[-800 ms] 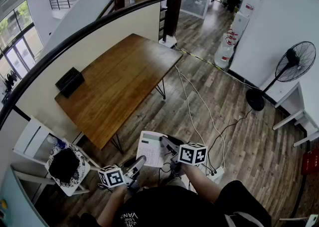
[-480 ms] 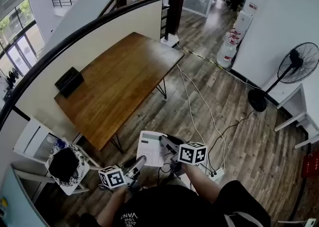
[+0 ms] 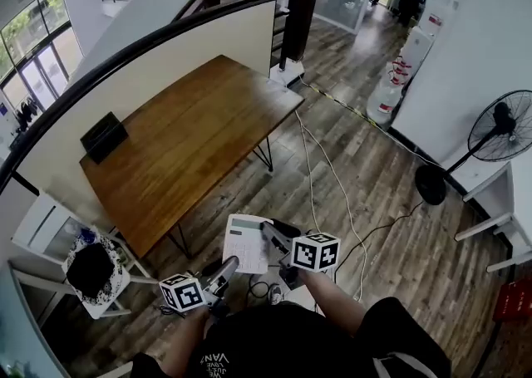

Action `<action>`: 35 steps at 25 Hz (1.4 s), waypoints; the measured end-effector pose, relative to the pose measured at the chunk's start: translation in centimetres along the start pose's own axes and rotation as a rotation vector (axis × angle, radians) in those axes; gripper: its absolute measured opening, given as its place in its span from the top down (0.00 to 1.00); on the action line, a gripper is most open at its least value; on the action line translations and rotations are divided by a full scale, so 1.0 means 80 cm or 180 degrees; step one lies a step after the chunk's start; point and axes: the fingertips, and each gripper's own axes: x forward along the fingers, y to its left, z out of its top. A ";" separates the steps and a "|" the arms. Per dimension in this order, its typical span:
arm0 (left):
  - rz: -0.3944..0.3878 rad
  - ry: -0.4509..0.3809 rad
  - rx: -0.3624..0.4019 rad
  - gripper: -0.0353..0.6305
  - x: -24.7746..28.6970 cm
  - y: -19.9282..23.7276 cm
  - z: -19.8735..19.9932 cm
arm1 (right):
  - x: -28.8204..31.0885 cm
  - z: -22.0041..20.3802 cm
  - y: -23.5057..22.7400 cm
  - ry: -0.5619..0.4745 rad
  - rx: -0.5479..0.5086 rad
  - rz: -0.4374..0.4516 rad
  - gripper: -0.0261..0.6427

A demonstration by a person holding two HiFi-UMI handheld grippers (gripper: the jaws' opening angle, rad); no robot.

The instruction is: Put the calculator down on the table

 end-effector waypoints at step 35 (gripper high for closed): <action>-0.0061 0.0211 0.0025 0.79 0.270 0.097 0.182 | 0.132 0.214 -0.219 -0.0024 0.0027 -0.0201 0.86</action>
